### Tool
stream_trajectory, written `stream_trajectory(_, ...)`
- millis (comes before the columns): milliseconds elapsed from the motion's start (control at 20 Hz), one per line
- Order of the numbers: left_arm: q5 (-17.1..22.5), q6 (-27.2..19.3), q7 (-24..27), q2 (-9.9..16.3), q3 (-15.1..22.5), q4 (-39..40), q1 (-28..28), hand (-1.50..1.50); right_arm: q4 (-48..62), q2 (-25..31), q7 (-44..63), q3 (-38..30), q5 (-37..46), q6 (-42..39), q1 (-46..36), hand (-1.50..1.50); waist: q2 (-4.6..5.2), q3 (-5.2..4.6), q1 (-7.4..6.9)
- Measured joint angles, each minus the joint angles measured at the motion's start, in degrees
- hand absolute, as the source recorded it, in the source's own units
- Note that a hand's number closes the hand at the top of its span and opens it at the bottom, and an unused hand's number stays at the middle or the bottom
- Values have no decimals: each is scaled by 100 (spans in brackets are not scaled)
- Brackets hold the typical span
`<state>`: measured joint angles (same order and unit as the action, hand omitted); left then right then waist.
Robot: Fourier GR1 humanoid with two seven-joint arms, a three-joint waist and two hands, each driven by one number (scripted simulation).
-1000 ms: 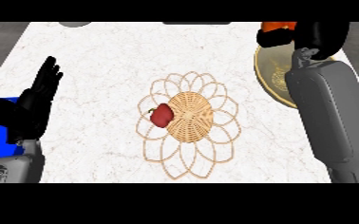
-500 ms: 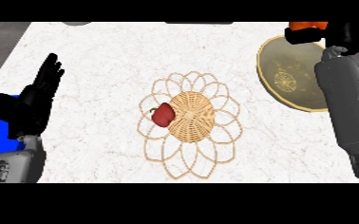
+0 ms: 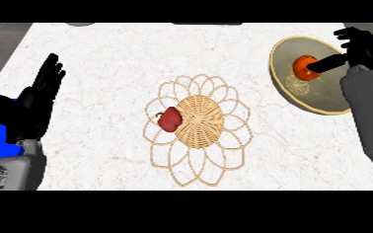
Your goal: Pick the squash from the placemat and place it in the bowl
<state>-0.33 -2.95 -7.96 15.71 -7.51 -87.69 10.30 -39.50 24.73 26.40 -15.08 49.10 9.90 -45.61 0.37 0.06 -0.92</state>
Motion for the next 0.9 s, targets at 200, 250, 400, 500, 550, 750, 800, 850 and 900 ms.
stream_trajectory(200, -23, -17, -33, -22, -6, 15, 17, 0, -10, -84, -691, -417, -564, 266, 79, -150, -12, 2, 33)
stream_trajectory(250, -13, 0, -27, -18, -13, 5, -23, 0, -98, -130, -850, -587, -770, 387, 94, -150, -19, 5, 45)
stream_trajectory(400, -6, 5, 73, -31, -39, 17, -135, 0, -434, -175, -1298, -1147, -1431, 674, 69, -150, -40, 9, 98)
stream_trajectory(500, -2, 9, 21, 2, -64, -7, -127, 0, -671, -229, -1612, -1517, -1898, 797, 126, -150, -53, 8, 137)
stream_trajectory(550, -21, 0, 83, -14, -61, -17, -205, 0, -798, -231, -1757, -1688, -2122, 809, 190, -150, -59, 8, 149)
stream_trajectory(750, -31, -35, 10, -48, -64, -242, -389, 0, -1425, -122, -2064, -2220, -2945, 386, 789, -150, -79, 0, 191)
stream_trajectory(800, -32, -25, 89, -61, -75, -193, -409, 0, -1576, -73, -2071, -2316, -3110, 233, 985, -150, -78, -2, 199)
stream_trajectory(850, -29, -25, 51, -36, -103, -151, -324, 0, -1734, -22, -2096, -2409, -3273, 72, 1185, -150, -75, -3, 211)
stream_trajectory(900, -25, -25, 58, -42, -115, -93, -287, 0, -1879, 38, -2133, -2520, -3449, -117, 1406, -150, -75, -5, 228)
